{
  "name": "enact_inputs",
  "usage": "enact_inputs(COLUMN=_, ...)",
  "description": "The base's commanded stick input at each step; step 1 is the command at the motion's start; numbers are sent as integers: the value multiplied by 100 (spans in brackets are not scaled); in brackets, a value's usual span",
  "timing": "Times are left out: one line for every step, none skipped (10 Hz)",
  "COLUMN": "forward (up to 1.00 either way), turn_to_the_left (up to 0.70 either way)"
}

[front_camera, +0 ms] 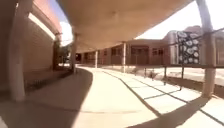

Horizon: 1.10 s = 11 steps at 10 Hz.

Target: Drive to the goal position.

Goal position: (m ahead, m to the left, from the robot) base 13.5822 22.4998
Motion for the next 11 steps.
enact_inputs(forward=85, turn_to_the_left=0)
enact_inputs(forward=85, turn_to_the_left=4)
enact_inputs(forward=85, turn_to_the_left=17)
enact_inputs(forward=85, turn_to_the_left=29)
enact_inputs(forward=85, turn_to_the_left=29)
enact_inputs(forward=85, turn_to_the_left=20)
enact_inputs(forward=85, turn_to_the_left=0)
enact_inputs(forward=85, turn_to_the_left=0)
enact_inputs(forward=85, turn_to_the_left=0)
enact_inputs(forward=85, turn_to_the_left=0)
enact_inputs(forward=85, turn_to_the_left=0)
